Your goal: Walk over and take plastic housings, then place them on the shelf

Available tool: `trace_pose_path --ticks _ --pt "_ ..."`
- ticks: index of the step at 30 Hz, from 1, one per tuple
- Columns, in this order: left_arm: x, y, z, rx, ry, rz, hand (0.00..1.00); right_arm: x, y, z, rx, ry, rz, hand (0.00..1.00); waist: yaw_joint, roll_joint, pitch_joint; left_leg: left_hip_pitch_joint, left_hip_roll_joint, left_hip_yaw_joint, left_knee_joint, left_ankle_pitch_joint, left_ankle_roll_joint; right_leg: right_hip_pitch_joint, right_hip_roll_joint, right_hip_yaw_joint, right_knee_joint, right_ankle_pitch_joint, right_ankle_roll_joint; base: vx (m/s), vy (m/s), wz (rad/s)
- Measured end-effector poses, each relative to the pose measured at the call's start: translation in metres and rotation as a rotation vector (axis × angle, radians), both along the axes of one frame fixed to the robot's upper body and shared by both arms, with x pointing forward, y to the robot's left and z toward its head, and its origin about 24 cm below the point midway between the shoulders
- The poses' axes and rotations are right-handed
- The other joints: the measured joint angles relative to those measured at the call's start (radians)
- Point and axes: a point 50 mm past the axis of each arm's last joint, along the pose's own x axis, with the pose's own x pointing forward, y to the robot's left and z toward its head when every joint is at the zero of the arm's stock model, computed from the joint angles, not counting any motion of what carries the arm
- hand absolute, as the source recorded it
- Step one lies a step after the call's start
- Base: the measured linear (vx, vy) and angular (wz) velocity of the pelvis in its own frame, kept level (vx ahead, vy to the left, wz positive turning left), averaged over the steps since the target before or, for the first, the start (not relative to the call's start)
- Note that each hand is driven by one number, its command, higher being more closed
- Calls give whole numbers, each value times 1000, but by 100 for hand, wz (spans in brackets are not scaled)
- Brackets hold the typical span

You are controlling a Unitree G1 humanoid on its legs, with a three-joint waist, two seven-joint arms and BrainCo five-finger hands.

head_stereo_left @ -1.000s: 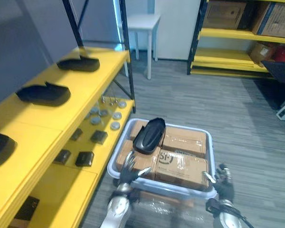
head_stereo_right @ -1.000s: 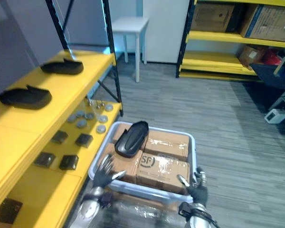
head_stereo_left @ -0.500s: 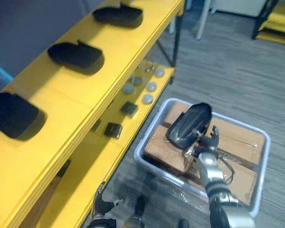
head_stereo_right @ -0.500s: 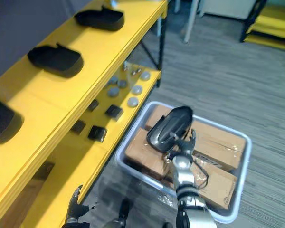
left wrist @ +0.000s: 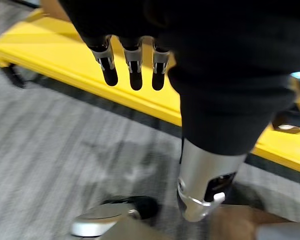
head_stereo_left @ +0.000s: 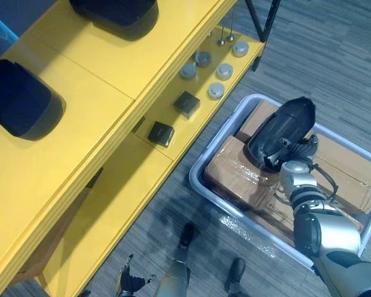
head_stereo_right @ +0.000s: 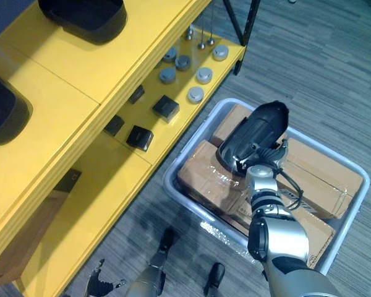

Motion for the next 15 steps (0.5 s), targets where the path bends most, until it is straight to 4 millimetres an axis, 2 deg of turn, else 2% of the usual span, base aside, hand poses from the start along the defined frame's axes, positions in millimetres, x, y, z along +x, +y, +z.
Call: trace_pose_path --ticks 2,7,8,15 --pt "2 0 -2 -12 11 2 0 0 -2 2 3 16 -14 0 10 0 7 -1 -2 -1 -1 3 2 -2 -1 0 2 0 1 5 6 3" --pt "6 -1 -3 -35 23 -15 0 0 -5 7 -24 21 -20 0 10 -1 7 -19 -4 -9 -1 6 4 -19 -1 -1 5 1 5 11 -1 3" --pt "7 -1 -2 -42 20 -11 0 0 -7 7 -36 33 -24 100 10 -1 7 -23 -4 -11 -1 8 4 -23 -1 -1 5 2 6 19 -12 5" --pt "12 -3 -1 -56 25 -38 0 -6 -31 7 -12 121 -20 100 10 -2 8 -29 -4 -19 -1 11 3 -27 1 -2 10 2 6 5 -4 1"
